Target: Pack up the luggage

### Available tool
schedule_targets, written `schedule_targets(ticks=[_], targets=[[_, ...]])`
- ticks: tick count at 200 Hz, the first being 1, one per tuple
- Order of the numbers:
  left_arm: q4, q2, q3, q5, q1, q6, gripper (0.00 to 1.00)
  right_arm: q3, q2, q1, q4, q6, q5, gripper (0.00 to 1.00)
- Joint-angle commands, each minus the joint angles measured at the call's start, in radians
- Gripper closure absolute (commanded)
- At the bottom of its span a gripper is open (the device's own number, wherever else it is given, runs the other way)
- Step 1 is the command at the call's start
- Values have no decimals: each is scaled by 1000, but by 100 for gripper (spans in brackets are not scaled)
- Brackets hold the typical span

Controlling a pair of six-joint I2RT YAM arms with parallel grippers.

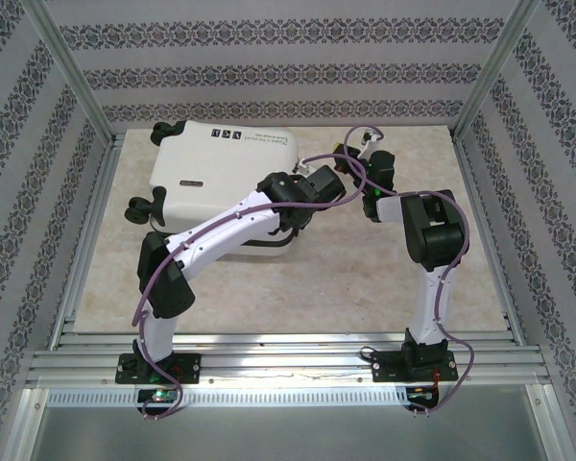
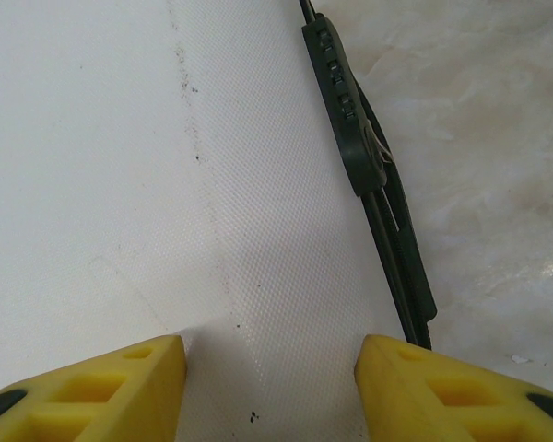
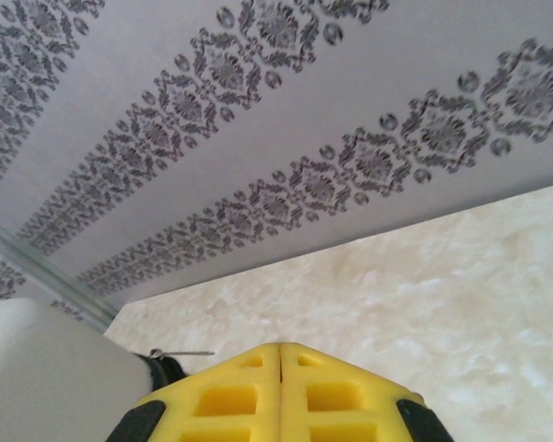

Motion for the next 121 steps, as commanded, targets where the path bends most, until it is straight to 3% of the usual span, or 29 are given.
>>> schedule_targets(ticks=[1,29,57,109,121], targets=[[-170,-19,-76,53,20,30,48,2,13,-9,60,56,-125,100],[-77,-135,-146,76,23,37,46,-7,18,-15,49,130,-244,100],[45,-289,-253,133,61,47,41,-81,4,-5,57,188,-267,100],[163,-537,-462,164,171,-5,36,-167,-1,46,82,270,-332,69],[186,-602,-521,156,205,-34,34,-176,2,60,87,287,-345,57]])
